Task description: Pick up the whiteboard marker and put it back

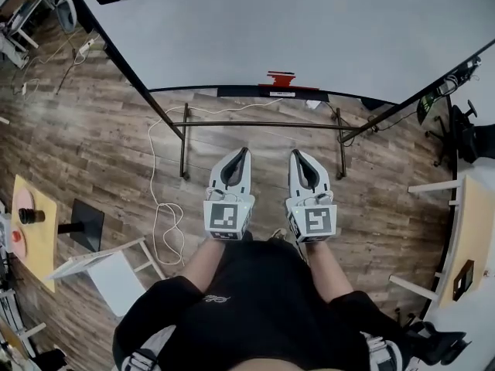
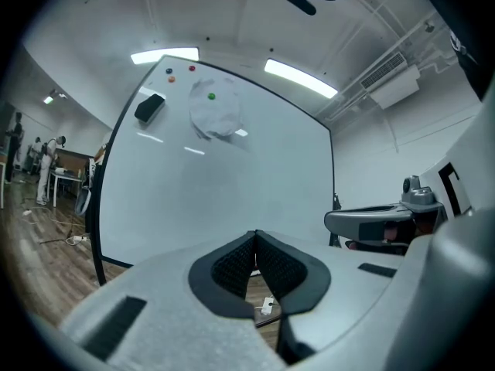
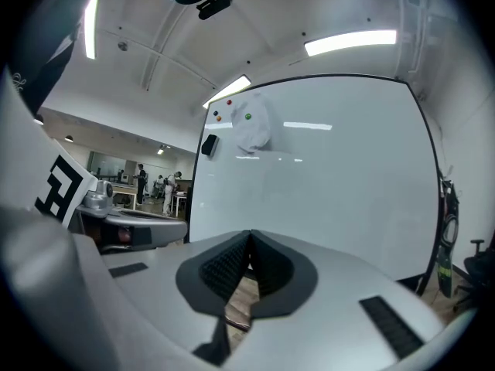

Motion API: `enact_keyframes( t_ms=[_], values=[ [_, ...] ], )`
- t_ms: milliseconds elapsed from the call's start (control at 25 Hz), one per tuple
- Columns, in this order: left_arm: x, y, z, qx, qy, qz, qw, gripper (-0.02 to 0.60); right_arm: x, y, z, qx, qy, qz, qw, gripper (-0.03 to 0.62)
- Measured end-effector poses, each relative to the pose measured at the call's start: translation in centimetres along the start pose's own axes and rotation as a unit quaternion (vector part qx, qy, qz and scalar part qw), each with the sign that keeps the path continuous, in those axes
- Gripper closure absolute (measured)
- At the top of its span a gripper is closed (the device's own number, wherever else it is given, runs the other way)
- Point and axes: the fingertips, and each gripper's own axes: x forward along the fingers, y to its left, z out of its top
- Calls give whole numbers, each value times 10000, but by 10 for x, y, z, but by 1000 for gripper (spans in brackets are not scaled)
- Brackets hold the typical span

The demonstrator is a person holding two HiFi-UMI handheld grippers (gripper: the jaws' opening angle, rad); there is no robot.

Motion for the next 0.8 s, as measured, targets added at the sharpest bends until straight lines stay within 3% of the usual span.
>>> enact_keyframes(
  t_ms=[280,800],
  values=[
    [10,-34,17,5,-217,-21,9998,575,-15,-17,14,-33,-192,150,9997,591],
    [12,-63,25,104,-216,290,9993,575,-29,-39,24,54,-425,481,9979,591]
  ],
)
